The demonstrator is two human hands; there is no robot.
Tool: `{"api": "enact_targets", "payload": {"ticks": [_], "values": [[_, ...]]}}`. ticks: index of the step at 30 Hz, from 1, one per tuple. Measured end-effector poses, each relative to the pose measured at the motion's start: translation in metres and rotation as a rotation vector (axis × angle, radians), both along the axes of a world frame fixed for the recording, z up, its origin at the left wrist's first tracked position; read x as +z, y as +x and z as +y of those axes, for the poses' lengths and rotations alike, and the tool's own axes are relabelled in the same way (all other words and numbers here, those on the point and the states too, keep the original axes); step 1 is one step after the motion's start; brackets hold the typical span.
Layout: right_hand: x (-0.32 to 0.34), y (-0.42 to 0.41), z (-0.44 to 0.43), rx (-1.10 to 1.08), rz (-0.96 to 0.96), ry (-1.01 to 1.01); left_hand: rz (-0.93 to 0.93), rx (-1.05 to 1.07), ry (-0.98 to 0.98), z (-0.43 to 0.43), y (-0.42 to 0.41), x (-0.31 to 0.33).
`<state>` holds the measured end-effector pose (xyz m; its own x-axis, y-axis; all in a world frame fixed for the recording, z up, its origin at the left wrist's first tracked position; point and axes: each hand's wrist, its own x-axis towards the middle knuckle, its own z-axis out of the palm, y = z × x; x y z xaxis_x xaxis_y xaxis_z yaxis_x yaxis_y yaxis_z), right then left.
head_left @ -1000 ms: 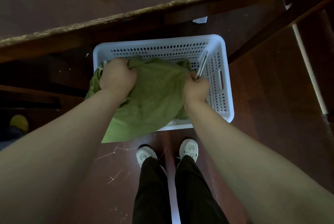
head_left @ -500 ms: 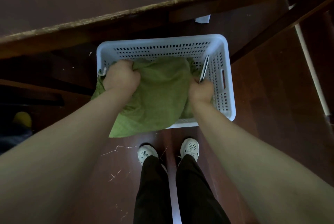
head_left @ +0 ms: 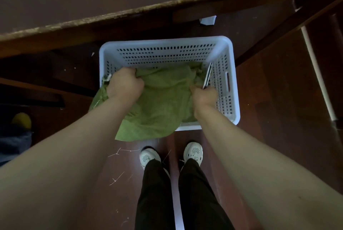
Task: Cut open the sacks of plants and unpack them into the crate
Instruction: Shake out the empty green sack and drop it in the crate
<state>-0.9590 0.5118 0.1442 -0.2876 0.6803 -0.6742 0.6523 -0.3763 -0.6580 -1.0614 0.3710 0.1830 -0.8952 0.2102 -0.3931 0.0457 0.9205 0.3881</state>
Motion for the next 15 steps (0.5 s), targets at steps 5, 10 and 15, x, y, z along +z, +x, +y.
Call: {"api": "enact_targets", "payload": {"ticks": [5,10,15], "values": [[0.005,-0.001,-0.004,0.026,0.093,-0.013,-0.007,0.040,-0.015,-0.001,0.001,0.000],[0.008,-0.001,-0.001,0.053,0.161,-0.022,-0.019,0.057,-0.014,-0.004,0.004,0.001],[-0.009,0.014,0.002,0.220,-0.059,0.155,-0.060,0.004,-0.008,-0.004,0.012,0.000]]}}
